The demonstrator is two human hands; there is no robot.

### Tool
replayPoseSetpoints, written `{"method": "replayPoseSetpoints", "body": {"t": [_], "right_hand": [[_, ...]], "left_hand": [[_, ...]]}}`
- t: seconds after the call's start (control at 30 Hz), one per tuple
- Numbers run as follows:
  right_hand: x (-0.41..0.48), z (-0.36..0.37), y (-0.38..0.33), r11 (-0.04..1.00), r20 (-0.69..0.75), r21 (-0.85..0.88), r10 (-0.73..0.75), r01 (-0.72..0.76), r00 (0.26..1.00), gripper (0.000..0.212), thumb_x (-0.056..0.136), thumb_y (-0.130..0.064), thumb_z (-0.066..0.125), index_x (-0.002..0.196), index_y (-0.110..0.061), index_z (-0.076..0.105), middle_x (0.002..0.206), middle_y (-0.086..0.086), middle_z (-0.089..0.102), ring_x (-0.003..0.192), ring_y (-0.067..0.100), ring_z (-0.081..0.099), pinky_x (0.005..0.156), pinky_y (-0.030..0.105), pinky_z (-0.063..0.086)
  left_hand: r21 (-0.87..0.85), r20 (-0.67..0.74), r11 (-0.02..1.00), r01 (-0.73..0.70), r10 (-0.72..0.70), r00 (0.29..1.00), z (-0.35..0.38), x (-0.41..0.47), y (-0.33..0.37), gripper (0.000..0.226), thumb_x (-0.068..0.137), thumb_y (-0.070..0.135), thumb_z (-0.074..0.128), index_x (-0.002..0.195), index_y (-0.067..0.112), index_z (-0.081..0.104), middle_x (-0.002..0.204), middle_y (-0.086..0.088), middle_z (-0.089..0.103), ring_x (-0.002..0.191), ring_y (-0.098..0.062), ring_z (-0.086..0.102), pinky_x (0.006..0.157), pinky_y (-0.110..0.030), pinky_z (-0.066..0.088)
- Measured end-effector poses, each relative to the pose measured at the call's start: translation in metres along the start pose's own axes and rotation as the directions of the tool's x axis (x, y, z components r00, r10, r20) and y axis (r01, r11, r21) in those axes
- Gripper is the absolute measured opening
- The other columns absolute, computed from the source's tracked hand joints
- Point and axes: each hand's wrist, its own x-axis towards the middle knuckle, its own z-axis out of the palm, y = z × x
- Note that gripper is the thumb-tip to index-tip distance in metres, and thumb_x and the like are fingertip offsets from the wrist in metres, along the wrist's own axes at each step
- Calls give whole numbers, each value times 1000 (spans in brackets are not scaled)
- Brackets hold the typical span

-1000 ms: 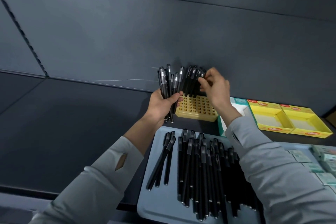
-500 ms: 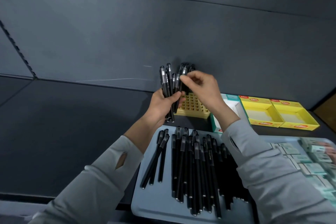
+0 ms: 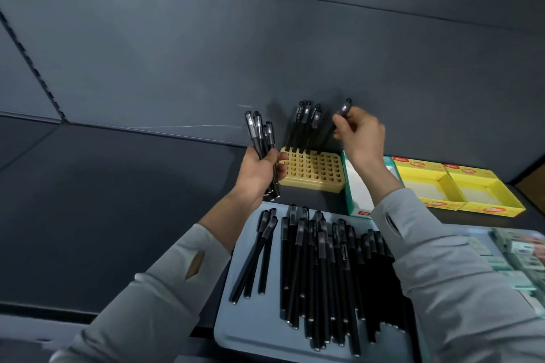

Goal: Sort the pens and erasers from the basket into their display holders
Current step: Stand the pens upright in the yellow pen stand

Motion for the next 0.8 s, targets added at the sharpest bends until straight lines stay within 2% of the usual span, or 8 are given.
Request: {"method": "replayPoseSetpoints", "body": {"t": [0.2, 0.43, 0.53, 0.6, 0.63, 0.67, 0.73, 0.8], "right_hand": [[1, 18, 9, 994, 61, -89, -57, 62, 997, 16, 94, -31, 62, 86, -16, 65, 74, -1, 71, 71, 20, 70, 80, 46, 56], [-2, 22, 12, 998, 99, -54, -24, 29, 995, 15, 92, -32, 66, 90, -18, 68, 79, -2, 72, 73, 17, 71, 82, 45, 56], [-6, 16, 8, 999, -25, -42, -30, 28, 999, 20, 88, -36, 70, 97, -20, 63, 82, -4, 69, 75, 20, 66, 79, 37, 53], [-13, 10, -2, 999, -148, -17, -47, 45, 988, 18, 89, -34, 67, 93, -18, 59, 78, -5, 63, 72, 17, 59, 76, 33, 47], [-16, 9, -8, 999, -150, 14, -44, 47, 988, 17, 90, -34, 65, 90, -18, 60, 76, -5, 63, 72, 15, 58, 75, 33, 46], [-19, 8, -15, 998, -97, 53, -38, 44, 995, 20, 91, -37, 64, 88, -18, 63, 76, -6, 64, 72, 12, 59, 75, 30, 47], [-24, 9, -27, 992, 112, 121, -30, 16, 993, 23, 90, -43, 65, 86, -20, 69, 80, -10, 67, 74, 4, 60, 72, 19, 47], [-27, 12, -32, 990, 262, 144, -35, -3, 964, 18, 87, -39, 71, 84, -21, 70, 81, -10, 68, 73, 1, 58, 71, 14, 46]], "left_hand": [[-23, -2, 1000, 7, -7, 1000, -5, 2, 3, 23, 101, 11, 49, 119, -2, 52, 86, -7, 64, 66, -12, 62, 61, -23, 55], [-44, 51, 999, 5, -3, 999, -6, 2, 4, 18, 95, 12, 59, 106, -2, 62, 86, -7, 68, 76, -13, 67, 70, -27, 58], [-60, 77, 998, 11, -6, 997, -1, 1, 5, 10, 94, 13, 61, 96, 3, 65, 86, -7, 71, 79, -16, 69, 77, -30, 59], [-76, 91, 997, 17, -10, 996, 3, 0, 6, 9, 94, 13, 61, 94, 5, 65, 85, -7, 72, 79, -16, 70, 78, -31, 59], [-79, 94, 997, 19, -12, 995, 6, 0, 6, 10, 94, 13, 62, 96, 4, 65, 85, -7, 73, 79, -17, 71, 78, -31, 59], [-76, 95, 997, 20, -13, 995, 8, 0, 6, 13, 93, 13, 63, 100, 2, 65, 85, -8, 73, 79, -18, 71, 78, -31, 60], [-60, 93, 998, 20, -15, 996, 15, 1, 5, 21, 92, 13, 64, 106, -2, 64, 86, -10, 74, 79, -19, 71, 76, -31, 60], [-43, 87, 999, 17, -14, 996, 19, 0, 4, 22, 92, 12, 65, 107, -3, 64, 88, -13, 74, 79, -20, 72, 74, -32, 60]]}}
